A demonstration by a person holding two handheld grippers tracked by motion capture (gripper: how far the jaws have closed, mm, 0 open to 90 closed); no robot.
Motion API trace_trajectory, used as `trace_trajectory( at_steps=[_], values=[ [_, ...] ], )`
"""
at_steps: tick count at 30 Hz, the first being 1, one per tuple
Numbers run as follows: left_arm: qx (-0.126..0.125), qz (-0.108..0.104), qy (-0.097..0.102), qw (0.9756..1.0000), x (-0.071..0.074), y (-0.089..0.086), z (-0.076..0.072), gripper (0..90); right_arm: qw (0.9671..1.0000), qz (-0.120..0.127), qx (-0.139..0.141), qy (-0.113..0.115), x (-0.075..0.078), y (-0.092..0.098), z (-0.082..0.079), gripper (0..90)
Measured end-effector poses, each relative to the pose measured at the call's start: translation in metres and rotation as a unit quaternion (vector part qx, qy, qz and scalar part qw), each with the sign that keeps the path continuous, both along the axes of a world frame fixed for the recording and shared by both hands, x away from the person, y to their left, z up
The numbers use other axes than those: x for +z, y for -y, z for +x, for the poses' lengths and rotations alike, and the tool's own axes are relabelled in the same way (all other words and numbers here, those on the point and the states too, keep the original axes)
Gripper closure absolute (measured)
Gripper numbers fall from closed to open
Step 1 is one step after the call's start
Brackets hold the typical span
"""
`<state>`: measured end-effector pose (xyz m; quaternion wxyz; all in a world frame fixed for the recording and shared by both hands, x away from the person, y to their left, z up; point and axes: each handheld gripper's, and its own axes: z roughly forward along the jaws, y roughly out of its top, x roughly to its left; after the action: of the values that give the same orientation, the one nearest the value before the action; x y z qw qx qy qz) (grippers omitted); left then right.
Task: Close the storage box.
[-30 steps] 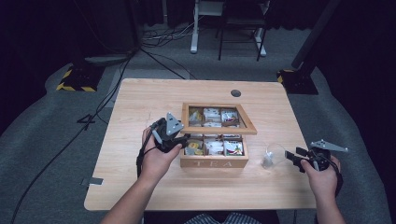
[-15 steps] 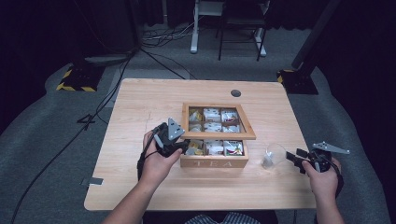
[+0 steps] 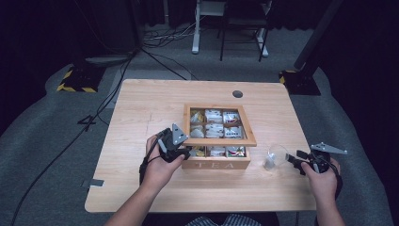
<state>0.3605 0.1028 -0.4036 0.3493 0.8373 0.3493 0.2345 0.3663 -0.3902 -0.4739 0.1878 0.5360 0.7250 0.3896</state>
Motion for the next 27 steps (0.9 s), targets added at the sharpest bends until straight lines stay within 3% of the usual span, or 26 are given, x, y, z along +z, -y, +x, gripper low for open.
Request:
trace_trajectory(
  at_steps=[15,27],
  values=[
    [-0.002,0.025,-0.023,0.9994,-0.010,0.006,-0.001,35.0,1.0000,0.006,-0.001,0.000,-0.002,0.000,0.002,39.4],
    [-0.013,0.033,-0.050,0.9981,-0.015,0.010,0.001,31.7,1.0000,0.001,0.003,-0.003,-0.002,-0.003,0.003,39.0]
  ],
)
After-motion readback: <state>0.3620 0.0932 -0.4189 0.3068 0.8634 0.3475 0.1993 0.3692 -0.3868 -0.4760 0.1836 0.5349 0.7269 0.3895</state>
